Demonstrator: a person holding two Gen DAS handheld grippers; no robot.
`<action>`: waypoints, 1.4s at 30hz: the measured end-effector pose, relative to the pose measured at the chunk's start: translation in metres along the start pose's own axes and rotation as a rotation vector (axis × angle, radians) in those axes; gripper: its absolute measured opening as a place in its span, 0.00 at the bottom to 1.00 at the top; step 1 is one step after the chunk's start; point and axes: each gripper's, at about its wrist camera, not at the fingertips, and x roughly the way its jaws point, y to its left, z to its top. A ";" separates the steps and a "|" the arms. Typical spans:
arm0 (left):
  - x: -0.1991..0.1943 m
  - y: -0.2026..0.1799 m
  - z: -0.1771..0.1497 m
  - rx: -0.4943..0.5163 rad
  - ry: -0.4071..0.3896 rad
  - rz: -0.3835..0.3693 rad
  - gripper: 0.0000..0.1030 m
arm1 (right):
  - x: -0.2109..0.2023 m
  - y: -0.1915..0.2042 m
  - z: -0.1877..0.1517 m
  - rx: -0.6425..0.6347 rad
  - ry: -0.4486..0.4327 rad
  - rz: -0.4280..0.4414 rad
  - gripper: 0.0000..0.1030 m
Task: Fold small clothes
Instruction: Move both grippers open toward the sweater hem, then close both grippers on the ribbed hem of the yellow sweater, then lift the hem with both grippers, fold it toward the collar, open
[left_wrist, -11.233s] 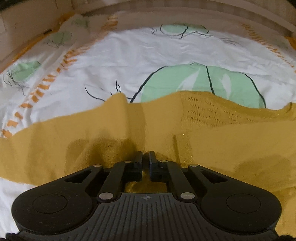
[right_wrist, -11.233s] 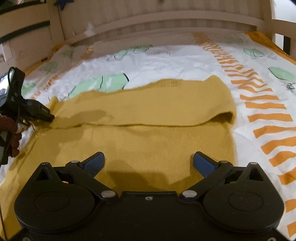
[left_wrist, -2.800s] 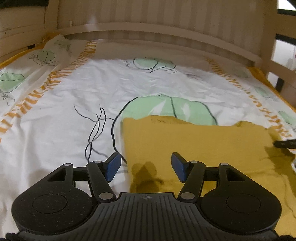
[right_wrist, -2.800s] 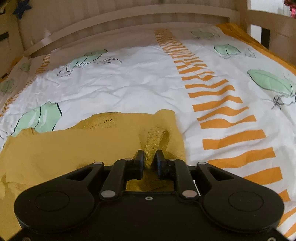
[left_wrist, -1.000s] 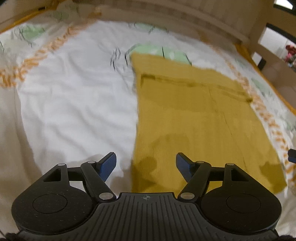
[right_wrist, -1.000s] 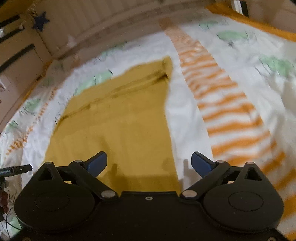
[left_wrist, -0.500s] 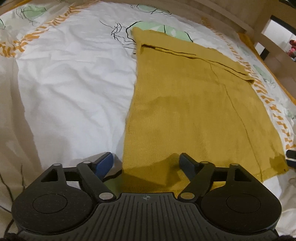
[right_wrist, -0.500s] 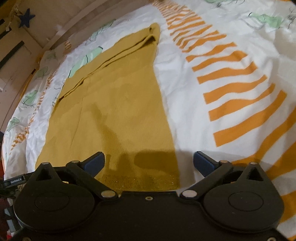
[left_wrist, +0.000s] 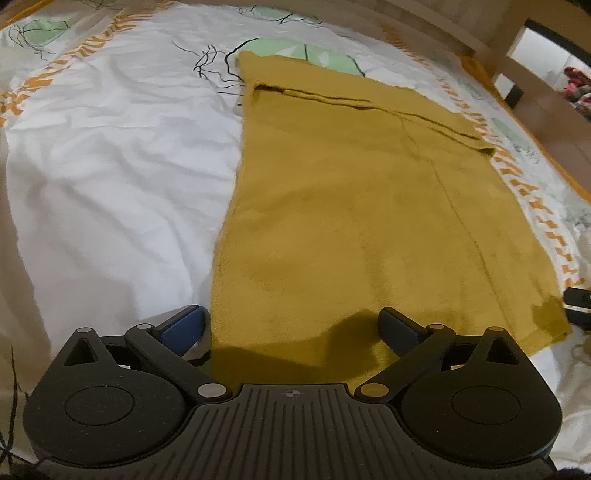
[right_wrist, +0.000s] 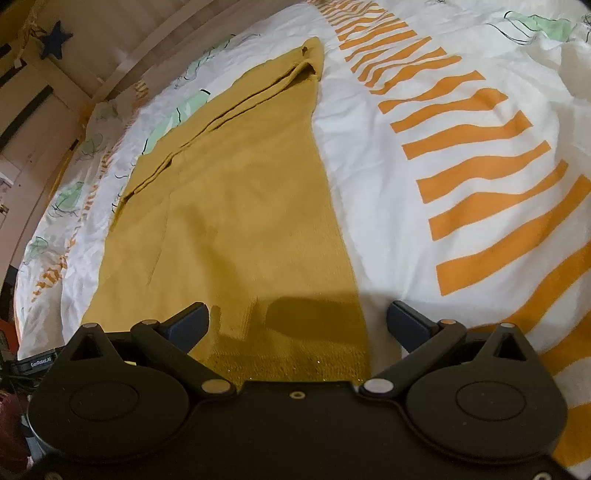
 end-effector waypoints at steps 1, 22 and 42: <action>-0.001 0.001 -0.001 -0.001 -0.002 -0.006 0.95 | 0.000 0.000 0.000 0.004 -0.001 0.005 1.00; -0.018 0.017 -0.006 -0.076 0.043 -0.074 0.25 | -0.003 0.001 -0.001 0.033 0.041 0.101 0.96; -0.059 0.016 0.031 -0.186 -0.198 -0.170 0.07 | -0.032 0.005 0.023 0.077 -0.221 0.213 0.14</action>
